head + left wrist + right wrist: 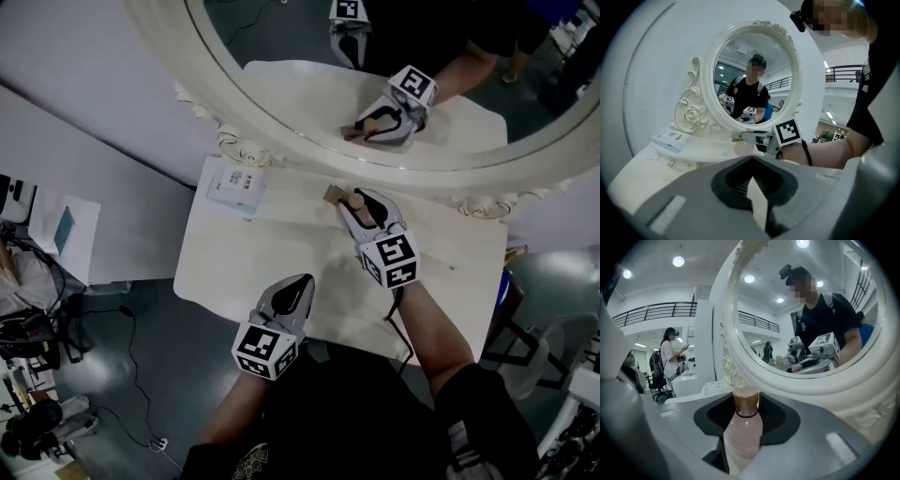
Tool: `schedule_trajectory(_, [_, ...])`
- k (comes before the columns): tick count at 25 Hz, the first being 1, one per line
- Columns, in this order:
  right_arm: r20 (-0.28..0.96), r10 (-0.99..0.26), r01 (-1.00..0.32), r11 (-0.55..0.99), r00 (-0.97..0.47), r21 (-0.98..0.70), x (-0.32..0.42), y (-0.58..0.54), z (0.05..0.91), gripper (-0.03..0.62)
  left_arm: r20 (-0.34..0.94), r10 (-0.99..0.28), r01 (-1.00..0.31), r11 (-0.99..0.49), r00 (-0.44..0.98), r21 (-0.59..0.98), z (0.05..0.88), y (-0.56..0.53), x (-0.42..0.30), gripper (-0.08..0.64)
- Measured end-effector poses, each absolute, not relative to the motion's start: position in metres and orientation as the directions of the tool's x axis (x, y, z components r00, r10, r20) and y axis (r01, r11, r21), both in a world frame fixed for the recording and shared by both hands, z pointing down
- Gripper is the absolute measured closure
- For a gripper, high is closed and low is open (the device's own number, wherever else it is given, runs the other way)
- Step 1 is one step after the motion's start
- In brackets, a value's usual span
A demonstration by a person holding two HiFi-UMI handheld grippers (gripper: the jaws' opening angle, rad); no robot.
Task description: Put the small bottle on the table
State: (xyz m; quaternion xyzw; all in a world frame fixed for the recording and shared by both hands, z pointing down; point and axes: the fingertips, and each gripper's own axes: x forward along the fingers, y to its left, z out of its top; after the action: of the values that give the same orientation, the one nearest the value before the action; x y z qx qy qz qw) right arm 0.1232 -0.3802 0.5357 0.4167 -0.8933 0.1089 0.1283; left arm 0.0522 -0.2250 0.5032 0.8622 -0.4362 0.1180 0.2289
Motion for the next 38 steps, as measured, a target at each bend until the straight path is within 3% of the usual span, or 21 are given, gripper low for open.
schedule_trajectory(11, [0.334, -0.768, -0.833, 0.542, -0.546, -0.114, 0.141, -0.354, 0.529, 0.399, 0.37, -0.674, -0.769, -0.561, 0.639, 0.307, 0.498, -0.206, 0.039, 0.56])
schedule_trajectory(13, [0.331, -0.788, -0.852, 0.51, -0.519, -0.121, 0.144, -0.344, 0.526, 0.434, 0.367, -0.663, -0.758, -0.575, 0.653, 0.309, 0.498, -0.199, 0.033, 0.56])
schedule_trajectory(16, [0.335, -0.811, -0.876, 0.465, -0.48, -0.128, 0.145, -0.325, 0.52, 0.56, 0.357, -0.649, -0.741, -0.595, 0.672, 0.312, 0.496, -0.191, 0.023, 0.56])
schedule_trajectory(38, [0.357, -0.867, -0.937, 0.312, -0.349, -0.156, 0.094, -0.159, 0.482, 0.564, 0.294, -0.491, -0.567, -0.766, 0.82, 0.304, 0.475, -0.104, -0.027, 0.56])
